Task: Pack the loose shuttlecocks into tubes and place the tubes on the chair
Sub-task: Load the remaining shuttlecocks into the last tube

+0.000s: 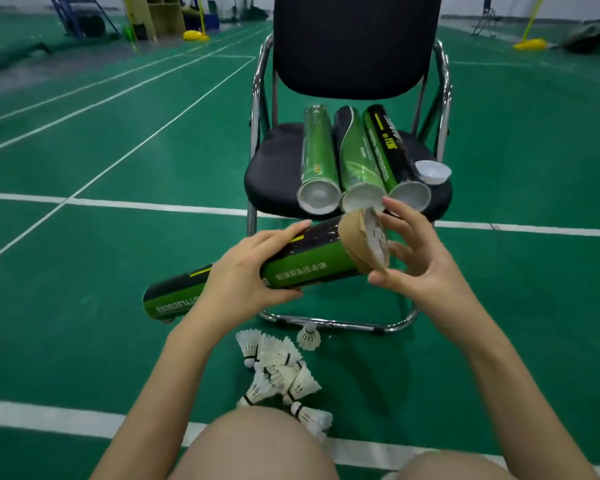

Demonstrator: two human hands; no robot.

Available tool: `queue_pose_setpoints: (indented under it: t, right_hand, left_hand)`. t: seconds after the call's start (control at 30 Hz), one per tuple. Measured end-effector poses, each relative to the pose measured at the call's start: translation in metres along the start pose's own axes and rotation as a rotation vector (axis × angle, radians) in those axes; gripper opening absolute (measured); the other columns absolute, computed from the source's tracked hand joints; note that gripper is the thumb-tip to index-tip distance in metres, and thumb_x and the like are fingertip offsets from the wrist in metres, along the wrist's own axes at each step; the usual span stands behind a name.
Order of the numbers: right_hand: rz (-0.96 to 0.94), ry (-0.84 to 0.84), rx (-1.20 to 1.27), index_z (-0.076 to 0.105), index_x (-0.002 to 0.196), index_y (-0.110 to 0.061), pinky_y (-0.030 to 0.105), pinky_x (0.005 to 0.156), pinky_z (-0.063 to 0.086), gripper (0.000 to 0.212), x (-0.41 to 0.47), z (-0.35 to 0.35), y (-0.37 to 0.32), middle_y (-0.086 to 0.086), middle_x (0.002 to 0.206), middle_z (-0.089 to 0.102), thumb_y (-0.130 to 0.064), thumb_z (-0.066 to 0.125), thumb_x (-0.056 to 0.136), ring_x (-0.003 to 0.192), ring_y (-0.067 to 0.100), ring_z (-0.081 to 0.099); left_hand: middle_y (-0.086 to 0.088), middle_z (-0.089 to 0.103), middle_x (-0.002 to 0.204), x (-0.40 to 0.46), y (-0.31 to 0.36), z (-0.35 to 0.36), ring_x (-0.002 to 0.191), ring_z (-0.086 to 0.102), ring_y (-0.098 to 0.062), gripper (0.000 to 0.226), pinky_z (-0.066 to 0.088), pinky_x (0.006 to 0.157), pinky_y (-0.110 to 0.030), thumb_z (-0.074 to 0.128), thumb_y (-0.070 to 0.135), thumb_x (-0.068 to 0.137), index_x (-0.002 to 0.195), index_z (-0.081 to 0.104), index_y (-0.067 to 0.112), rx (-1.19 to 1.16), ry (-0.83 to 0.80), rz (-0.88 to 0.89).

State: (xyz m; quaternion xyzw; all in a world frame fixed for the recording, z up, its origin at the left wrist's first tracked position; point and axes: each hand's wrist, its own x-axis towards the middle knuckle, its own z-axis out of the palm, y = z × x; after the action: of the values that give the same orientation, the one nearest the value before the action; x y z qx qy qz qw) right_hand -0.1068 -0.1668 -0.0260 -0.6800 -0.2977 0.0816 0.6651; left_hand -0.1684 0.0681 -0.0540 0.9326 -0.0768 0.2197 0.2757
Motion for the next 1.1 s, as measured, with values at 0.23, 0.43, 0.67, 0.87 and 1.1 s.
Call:
queue_pose_setpoints:
  t: [0.23,0.43,0.67,0.87,1.1]
  right_hand:
    - [0.225,-0.036,-0.012,0.047,0.124,-0.039,0.018,0.075,0.052,0.068,-0.014,0.016,0.097,-0.011,0.132,0.050,0.001,0.072,0.074,0.108,0.005,0.059]
    - [0.412,-0.022,-0.031,0.047,0.121,-0.032,0.026,0.090,0.051,0.059,-0.014,0.030,0.185,-0.011,0.123,0.058,-0.013,0.074,0.073,0.103,0.007,0.064]
    - [0.530,0.021,-0.130,0.050,0.119,-0.026,0.022,0.090,0.049,0.047,-0.013,0.040,0.273,-0.005,0.116,0.061,-0.015,0.072,0.080,0.100,0.007,0.062]
    - [0.588,0.055,-0.227,0.052,0.121,-0.022,0.014,0.084,0.041,0.048,-0.003,0.054,0.335,-0.009,0.119,0.057,-0.020,0.075,0.078,0.105,0.006,0.051]
    - [0.575,0.053,-0.359,0.045,0.133,-0.015,0.039,0.105,0.038,0.063,0.017,0.065,0.375,0.000,0.131,0.049,-0.016,0.074,0.078,0.121,0.017,0.043]
  left_hand:
    - [0.008,0.054,0.123,-0.040,-0.057,0.065,0.105,0.050,-0.016,0.090,0.041,0.090,-0.034,0.082,0.028,0.064,0.138,0.033,0.046,0.067,-0.143,-0.115]
    - [0.002,0.054,0.126,-0.076,-0.110,0.118,0.110,0.050,-0.022,0.091,0.036,0.093,-0.037,0.082,0.031,0.064,0.139,0.032,0.045,0.185,-0.196,-0.286]
    - [-0.007,0.059,0.118,-0.110,-0.164,0.148,0.103,0.054,-0.032,0.087,0.039,0.090,-0.045,0.084,0.032,0.062,0.137,0.041,0.037,0.312,-0.157,-0.421]
    - [-0.009,0.059,0.117,-0.120,-0.187,0.166,0.103,0.054,-0.034,0.084,0.038,0.088,-0.047,0.084,0.028,0.063,0.136,0.043,0.034,0.325,-0.141,-0.445]
    - [-0.008,0.058,0.119,-0.117,-0.185,0.176,0.106,0.052,-0.033,0.085,0.035,0.090,-0.045,0.084,0.025,0.062,0.137,0.043,0.033,0.270,-0.155,-0.446]
